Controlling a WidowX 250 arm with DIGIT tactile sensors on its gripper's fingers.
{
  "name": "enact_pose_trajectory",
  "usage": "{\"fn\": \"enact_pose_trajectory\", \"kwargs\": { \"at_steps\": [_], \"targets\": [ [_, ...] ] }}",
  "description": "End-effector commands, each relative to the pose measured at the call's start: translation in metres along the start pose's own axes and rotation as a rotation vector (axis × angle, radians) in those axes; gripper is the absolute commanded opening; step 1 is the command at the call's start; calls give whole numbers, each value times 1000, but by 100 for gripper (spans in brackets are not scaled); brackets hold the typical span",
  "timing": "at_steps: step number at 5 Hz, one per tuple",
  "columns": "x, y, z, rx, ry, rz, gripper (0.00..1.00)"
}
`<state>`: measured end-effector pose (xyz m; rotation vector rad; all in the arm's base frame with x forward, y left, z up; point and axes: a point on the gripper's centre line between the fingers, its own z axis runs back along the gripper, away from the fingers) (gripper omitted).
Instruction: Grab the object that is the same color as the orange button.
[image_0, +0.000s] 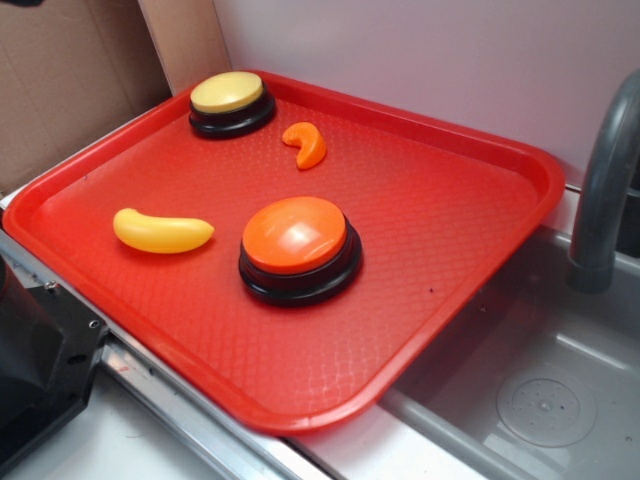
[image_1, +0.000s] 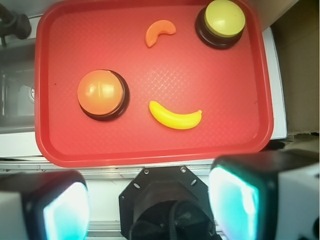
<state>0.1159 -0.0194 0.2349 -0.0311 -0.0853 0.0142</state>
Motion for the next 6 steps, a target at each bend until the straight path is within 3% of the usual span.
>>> {"fn": "enact_pose_trajectory", "kwargs": {
  "at_steps": [1,2,4,5,6],
  "targets": [
    [0,0,0,0,0,0,100],
    [35,-12,-7,29,-53,24,100],
    [98,-3,-39,137,-198,410,100],
    [115,10,-61,200,-230,614,100],
    [134,23,-85,204,-223,683,100]
  ]
}}
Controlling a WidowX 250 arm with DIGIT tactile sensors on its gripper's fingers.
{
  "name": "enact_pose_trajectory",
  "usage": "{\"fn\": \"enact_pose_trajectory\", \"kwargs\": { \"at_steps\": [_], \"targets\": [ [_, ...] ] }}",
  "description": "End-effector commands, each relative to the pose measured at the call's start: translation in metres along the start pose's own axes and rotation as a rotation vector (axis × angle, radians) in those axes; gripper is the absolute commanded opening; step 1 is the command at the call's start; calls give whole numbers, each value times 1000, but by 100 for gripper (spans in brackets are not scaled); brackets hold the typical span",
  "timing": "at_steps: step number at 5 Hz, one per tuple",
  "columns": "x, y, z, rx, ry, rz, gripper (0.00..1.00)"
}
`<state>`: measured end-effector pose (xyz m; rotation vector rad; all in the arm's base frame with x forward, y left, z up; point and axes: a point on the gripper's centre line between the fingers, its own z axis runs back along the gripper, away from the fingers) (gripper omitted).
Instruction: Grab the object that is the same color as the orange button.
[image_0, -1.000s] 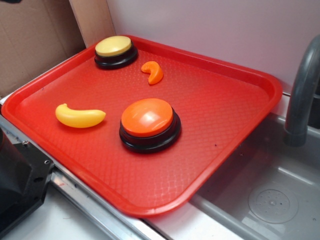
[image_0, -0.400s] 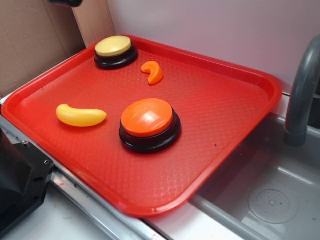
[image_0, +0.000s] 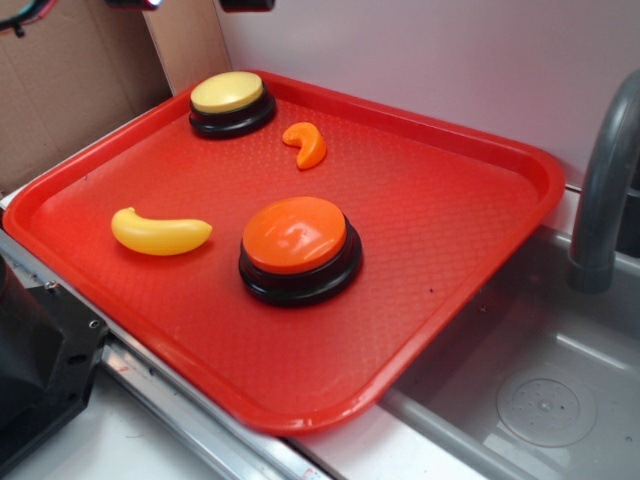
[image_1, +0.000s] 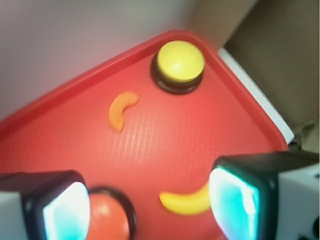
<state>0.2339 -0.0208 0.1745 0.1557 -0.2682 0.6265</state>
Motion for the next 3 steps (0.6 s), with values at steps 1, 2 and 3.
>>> {"fn": "enact_pose_trajectory", "kwargs": {
  "at_steps": [1,2,3],
  "targets": [
    [38,8,-55,15,-15,112,100],
    [46,11,-81,13,-13,121,100],
    [54,6,-113,-14,-1,124,100]
  ]
}}
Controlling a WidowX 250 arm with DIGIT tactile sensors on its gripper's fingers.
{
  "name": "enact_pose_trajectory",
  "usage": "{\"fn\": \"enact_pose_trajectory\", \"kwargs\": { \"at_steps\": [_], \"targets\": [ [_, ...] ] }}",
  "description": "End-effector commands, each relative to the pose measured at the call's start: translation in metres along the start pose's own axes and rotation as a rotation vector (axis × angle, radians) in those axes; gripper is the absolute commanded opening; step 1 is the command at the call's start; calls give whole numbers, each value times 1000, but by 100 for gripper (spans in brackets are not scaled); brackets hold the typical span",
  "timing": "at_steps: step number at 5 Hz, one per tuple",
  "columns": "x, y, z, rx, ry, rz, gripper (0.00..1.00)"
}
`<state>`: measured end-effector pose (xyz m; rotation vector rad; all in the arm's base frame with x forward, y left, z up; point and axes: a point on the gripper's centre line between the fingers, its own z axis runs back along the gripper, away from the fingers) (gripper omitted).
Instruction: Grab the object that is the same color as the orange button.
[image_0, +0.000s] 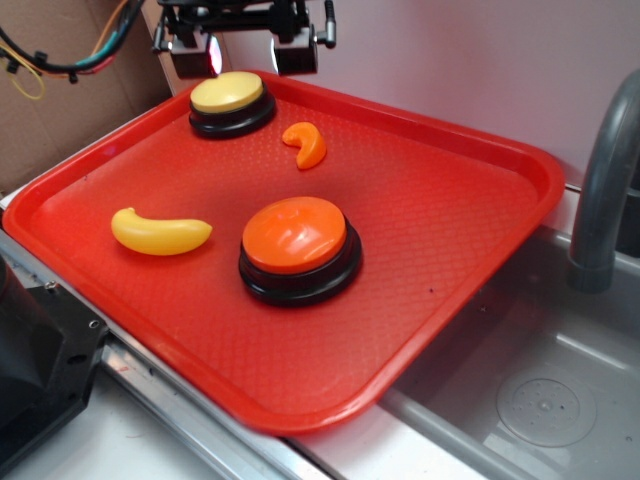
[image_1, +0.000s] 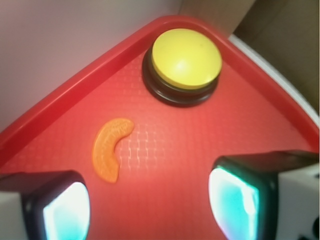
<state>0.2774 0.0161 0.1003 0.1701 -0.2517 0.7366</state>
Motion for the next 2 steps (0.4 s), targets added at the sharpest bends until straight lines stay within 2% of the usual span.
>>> {"fn": "enact_pose_trajectory", "kwargs": {
  "at_steps": [1,2],
  "targets": [
    [30,-9,-38,-91,-11,40,100],
    [25,-21,-49,-127,18,71,100]
  ]
}}
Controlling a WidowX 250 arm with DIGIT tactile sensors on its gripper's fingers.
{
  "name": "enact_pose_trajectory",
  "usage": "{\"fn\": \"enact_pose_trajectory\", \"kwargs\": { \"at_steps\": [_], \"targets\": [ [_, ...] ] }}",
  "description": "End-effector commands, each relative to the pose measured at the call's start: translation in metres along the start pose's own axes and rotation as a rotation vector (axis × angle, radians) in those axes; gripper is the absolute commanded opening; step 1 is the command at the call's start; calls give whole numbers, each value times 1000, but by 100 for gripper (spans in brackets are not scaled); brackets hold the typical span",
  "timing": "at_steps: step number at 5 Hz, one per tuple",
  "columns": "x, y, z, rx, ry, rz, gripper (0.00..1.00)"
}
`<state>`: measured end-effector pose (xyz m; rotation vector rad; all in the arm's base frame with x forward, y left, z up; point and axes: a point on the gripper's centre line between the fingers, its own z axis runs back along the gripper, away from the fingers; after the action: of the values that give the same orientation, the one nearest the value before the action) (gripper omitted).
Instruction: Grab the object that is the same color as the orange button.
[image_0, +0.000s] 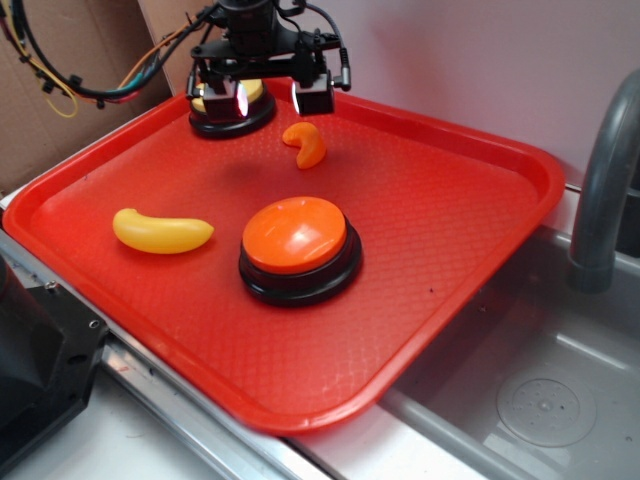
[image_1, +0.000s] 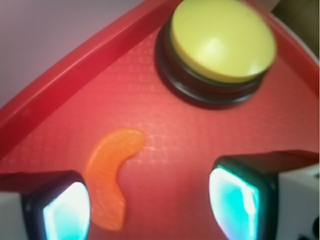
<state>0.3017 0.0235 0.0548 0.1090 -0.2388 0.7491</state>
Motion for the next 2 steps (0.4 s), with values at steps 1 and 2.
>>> {"fn": "enact_pose_trajectory", "kwargs": {
  "at_steps": [1,2],
  "targets": [
    [11,-18,-8,-132,19,55,100],
    [6,-21,-21,-123,53,63,100]
  ]
}}
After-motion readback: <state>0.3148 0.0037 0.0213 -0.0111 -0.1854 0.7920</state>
